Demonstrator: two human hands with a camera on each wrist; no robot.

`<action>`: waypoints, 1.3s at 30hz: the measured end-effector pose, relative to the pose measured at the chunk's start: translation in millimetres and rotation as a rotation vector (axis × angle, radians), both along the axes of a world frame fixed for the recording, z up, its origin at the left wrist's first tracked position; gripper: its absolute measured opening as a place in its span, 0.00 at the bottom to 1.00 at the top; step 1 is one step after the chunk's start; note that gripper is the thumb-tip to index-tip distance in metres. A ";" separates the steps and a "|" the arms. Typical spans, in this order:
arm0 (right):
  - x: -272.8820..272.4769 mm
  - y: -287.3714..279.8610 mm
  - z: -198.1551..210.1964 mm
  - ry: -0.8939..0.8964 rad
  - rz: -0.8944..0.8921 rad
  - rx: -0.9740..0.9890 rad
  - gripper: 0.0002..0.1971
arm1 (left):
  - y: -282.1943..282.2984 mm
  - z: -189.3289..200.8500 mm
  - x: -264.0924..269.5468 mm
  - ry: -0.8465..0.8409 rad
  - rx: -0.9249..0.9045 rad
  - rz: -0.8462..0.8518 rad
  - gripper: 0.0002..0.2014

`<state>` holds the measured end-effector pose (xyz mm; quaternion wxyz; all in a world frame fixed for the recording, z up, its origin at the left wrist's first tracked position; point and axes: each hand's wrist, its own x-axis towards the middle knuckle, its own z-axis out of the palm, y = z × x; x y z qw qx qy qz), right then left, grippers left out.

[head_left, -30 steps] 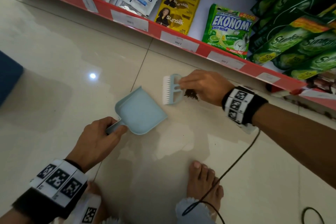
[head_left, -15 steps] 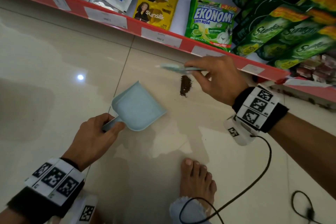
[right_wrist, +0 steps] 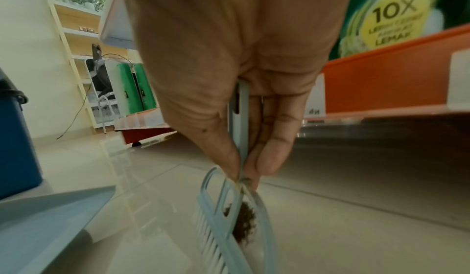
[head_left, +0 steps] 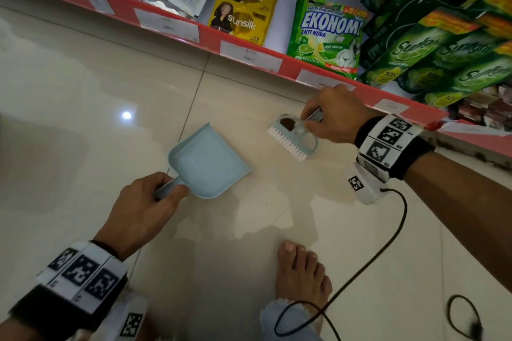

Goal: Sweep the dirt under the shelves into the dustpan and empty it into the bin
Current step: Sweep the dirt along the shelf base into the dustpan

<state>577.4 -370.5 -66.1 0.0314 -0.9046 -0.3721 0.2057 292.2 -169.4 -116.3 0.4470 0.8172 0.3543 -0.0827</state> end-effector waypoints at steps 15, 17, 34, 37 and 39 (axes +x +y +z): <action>-4.2 -4.4 5.0 -0.395 0.032 -0.183 0.14 | -3.1 -5.8 4.4 -0.020 0.001 -0.007 0.20; -21.1 -5.1 -7.4 -0.366 0.083 -0.185 0.14 | -3.0 -5.5 4.0 -0.038 0.001 -0.002 0.20; -44.8 -4.3 -22.0 -0.261 0.196 -0.160 0.15 | -3.0 -6.3 2.9 -0.039 -0.007 -0.002 0.20; -54.6 -23.2 -19.3 -0.271 0.176 -0.050 0.19 | -1.7 -8.1 0.1 -0.034 -0.006 0.007 0.21; -49.9 -31.9 -16.2 -0.326 0.089 -0.004 0.23 | -2.1 -9.6 0.1 -0.031 -0.003 0.004 0.21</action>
